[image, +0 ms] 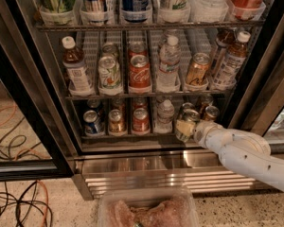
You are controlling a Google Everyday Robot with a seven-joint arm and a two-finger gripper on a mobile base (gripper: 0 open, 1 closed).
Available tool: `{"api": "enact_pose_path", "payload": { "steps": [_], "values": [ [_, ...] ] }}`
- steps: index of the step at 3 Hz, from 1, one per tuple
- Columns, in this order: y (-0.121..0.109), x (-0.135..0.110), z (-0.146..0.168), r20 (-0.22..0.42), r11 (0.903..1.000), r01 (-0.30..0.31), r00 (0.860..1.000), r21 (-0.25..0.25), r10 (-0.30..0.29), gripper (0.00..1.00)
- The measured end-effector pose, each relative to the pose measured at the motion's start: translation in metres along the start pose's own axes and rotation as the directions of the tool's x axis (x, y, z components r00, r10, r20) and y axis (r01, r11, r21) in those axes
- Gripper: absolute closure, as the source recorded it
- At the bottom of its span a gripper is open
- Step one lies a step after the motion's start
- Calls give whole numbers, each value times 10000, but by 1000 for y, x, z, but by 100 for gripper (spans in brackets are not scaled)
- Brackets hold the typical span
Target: Pick green can from bottom shelf of fridge
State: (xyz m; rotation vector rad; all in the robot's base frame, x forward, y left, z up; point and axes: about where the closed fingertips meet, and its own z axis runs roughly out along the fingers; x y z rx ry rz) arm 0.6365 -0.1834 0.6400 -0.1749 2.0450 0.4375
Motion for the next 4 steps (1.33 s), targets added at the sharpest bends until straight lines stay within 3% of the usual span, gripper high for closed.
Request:
{"api": "enact_pose_path", "payload": {
  "steps": [1,2,3,4],
  "values": [
    [40,29,-3,-1174,9979,-508,9920,-403,458,100],
    [54,36,-1,-1634,9975,-506,9857,-490,420,100],
    [54,37,-1,-1636,9975,-506,9856,-489,420,100],
    [67,61,-11,-2379,9944,-968,9677,-421,841,100]
  ]
}}
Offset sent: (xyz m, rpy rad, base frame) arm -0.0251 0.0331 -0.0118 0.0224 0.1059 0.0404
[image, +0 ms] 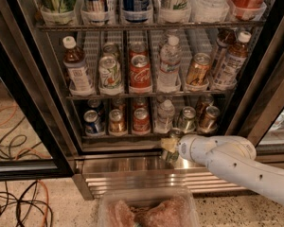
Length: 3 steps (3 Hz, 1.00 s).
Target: Pick green can from bottom shelf of fridge
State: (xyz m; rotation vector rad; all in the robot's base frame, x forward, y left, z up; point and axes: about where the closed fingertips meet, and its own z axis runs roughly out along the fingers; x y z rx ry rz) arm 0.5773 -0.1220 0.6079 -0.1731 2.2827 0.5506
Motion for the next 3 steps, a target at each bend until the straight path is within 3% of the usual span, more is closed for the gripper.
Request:
{"api": "enact_pose_path", "payload": {
  "steps": [1,3],
  "values": [
    [19,33,-15,-918,9968,-797,9926,12,794,100],
    [52,80,-46,-2234,9761,-2170,9521,-132,2087,100]
  ]
}}
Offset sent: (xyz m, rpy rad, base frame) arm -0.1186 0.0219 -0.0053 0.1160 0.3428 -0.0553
